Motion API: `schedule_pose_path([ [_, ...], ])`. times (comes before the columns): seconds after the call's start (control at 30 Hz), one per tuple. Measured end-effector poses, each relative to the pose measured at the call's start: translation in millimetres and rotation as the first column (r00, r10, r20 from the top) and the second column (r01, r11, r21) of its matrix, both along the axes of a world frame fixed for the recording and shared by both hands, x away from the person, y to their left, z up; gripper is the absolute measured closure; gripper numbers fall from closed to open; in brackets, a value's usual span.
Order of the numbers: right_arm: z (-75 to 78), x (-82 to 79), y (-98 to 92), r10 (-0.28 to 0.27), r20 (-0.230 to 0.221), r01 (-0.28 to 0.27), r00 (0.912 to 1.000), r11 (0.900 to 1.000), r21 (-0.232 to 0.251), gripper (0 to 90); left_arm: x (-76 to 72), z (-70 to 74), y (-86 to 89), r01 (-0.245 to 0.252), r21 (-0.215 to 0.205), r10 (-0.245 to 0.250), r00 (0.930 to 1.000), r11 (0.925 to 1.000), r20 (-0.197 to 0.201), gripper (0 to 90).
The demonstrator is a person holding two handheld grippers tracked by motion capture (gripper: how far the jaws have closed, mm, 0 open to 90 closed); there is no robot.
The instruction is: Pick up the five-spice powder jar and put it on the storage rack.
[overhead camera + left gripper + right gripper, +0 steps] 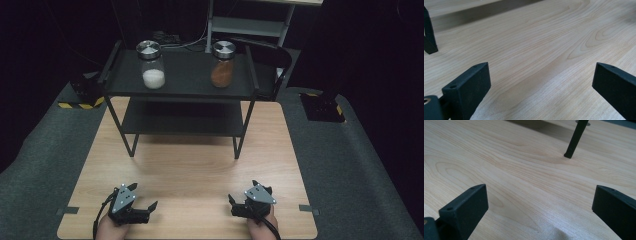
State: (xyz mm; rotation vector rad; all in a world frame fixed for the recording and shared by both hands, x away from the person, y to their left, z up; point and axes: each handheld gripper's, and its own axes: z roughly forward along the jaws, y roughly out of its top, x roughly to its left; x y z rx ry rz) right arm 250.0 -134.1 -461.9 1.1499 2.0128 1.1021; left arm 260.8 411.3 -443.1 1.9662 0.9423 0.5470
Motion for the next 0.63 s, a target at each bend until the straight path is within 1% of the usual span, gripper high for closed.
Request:
schedule_pose_path([
  [0.07,0.4,0.5,-0.3,0.01,-0.002,-0.01,1.0,1.0,-0.003,0.2,-1.1,-0.2,-0.1,0.006,0.004,-0.006,1.0,1.0,0.006,2.2],
  [0.13,1.2,2.2,-0.5,0.006,-0.011,-0.006,0.9999,1.0,0.0,0.2,-2.4,0.4,-0.7,0.006,0.012,-0.006,1.0,0.9999,0.008,2.3],
  [0.23,0.3,3.6,-4.0,0.0,-0.013,0.001,0.9999,1.0,0.022,0.4,-7.2,-0.6,-1.6,-0.018,0.004,0.018,0.9997,0.9998,0.014,2.5],
  [0.33,-2.3,0.5,-7.0,-0.006,0.003,0.006,1.0,0.999,0.043,0.4,-10.2,0.4,-5.3,-0.041,0.017,0.041,0.9991,0.999,0.013,2.6],
  [0.4,-2.9,-0.2,-8.3,-0.005,0.005,0.005,1.0,0.999,0.047,0.4,-9.2,0.6,-5.4,-0.032,0.019,0.032,0.9994,0.9993,0.009,2.6],
  [0.47,-3.4,0.4,-9.7,0.007,0.008,-0.008,0.9999,0.999,0.052,0.4,-9.1,0.4,-6.8,-0.039,0.021,0.039,0.9991,0.999,0.015,2.5],
  [0.5,-4.7,-0.1,-10.5,0.011,0.018,-0.012,0.9998,0.998,0.056,0.3,-9.4,0.3,-7.9,-0.05,0.019,0.05,0.9987,0.9986,0.014,2.8],
  [0.53,-5.4,-0.1,-11.1,0.012,0.023,-0.013,0.9997,0.998,0.06,0.2,-8.0,1.9,-8.8,-0.062,0.016,0.063,0.998,0.9979,-0.007,2.1],
  [0.57,-5.6,0.4,-11.3,0.009,0.021,-0.01,0.9997,0.998,0.066,0.2,-5.7,4.2,-8.4,-0.069,0.012,0.069,0.9969,0.9975,-0.037,1.0],
  [0.6,-5.6,0.4,-11.3,0.009,0.021,-0.01,0.9997,0.998,0.066,0.2,-5.7,4.2,-8.4,-0.069,0.012,0.069,0.9969,0.9975,-0.037,2.6],
  [0.63,-5.8,2.4,-14.2,0.01,0.013,-0.011,0.9999,0.996,0.084,0.3,-4.0,5.1,-6.0,-0.051,0.011,0.052,0.9975,0.9986,-0.049,3.2],
])
